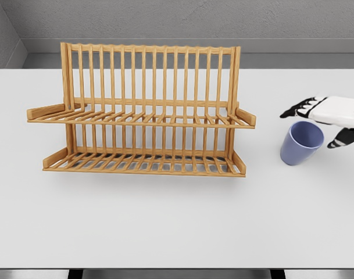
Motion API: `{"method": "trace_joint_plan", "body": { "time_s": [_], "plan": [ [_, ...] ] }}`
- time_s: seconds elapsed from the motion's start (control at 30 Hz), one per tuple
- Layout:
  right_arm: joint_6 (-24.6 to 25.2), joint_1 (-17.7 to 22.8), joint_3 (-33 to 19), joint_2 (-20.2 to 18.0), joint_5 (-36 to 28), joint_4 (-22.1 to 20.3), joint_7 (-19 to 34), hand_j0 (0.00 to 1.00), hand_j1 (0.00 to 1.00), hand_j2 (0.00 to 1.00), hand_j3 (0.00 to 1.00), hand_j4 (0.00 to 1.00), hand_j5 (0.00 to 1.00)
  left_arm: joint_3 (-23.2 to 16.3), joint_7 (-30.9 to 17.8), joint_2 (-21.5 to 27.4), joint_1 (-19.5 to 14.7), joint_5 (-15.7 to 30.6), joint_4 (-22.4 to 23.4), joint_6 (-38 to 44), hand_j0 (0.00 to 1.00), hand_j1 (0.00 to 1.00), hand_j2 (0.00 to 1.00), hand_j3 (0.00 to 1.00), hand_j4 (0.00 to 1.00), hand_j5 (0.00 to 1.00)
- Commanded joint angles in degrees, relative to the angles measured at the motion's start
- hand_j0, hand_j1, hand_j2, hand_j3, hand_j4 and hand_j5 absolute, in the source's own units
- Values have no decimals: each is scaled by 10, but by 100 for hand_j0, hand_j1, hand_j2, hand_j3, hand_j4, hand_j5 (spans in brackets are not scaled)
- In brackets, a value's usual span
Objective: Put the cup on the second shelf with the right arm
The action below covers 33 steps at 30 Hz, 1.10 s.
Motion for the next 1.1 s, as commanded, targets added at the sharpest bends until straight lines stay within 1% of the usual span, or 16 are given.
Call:
{"method": "trace_joint_plan", "body": {
  "time_s": [0.0,0.1,0.27,0.43,0.5,0.53,0.57,0.63,0.7,0.73,0.83,1.0,1.07],
  "plan": [
    [1,0,12,1,-2,1,0,100,100,100,100,100,100,0,1,0,0,0,0,0,100,100,100,100,100,100],
    [1,0,24,4,-2,1,0,100,100,100,100,100,100,0,0,0,0,-1,0,0,100,100,100,100,100,100],
    [3,0,26,6,-2,10,0,100,100,100,100,100,100,0,1,0,0,-1,0,0,100,100,100,100,100,100],
    [6,0,26,8,-2,10,0,100,100,100,100,100,100,0,0,0,0,0,0,0,100,100,100,100,100,100],
    [3,0,33,9,-2,9,0,88,88,88,88,88,88,0,1,0,0,0,0,0,100,100,100,100,100,100],
    [2,0,34,9,-2,9,0,78,78,78,78,78,78,0,1,0,0,0,0,0,100,100,100,100,100,100],
    [2,0,34,9,-2,9,0,72,72,72,72,72,72,0,1,0,0,0,0,0,100,100,100,100,100,100],
    [2,0,34,9,-2,9,0,66,66,66,66,66,66,0,0,0,0,-1,0,0,100,100,100,100,100,100],
    [3,0,34,9,-2,9,0,66,66,66,66,66,66,0,1,0,0,-1,0,0,100,100,100,100,100,100],
    [2,0,34,8,-2,9,0,63,63,63,63,63,63,0,0,0,0,0,0,0,100,100,100,100,100,100],
    [2,-3,33,8,-1,8,0,60,60,60,60,60,60,0,0,0,0,0,0,0,100,100,100,100,100,100],
    [1,-13,26,3,3,3,0,60,60,60,60,60,60,0,1,0,0,0,0,0,100,100,100,100,100,100],
    [1,-24,26,2,2,2,0,60,60,60,60,60,60,0,1,0,0,-1,0,0,100,100,100,100,100,100]
  ]
}}
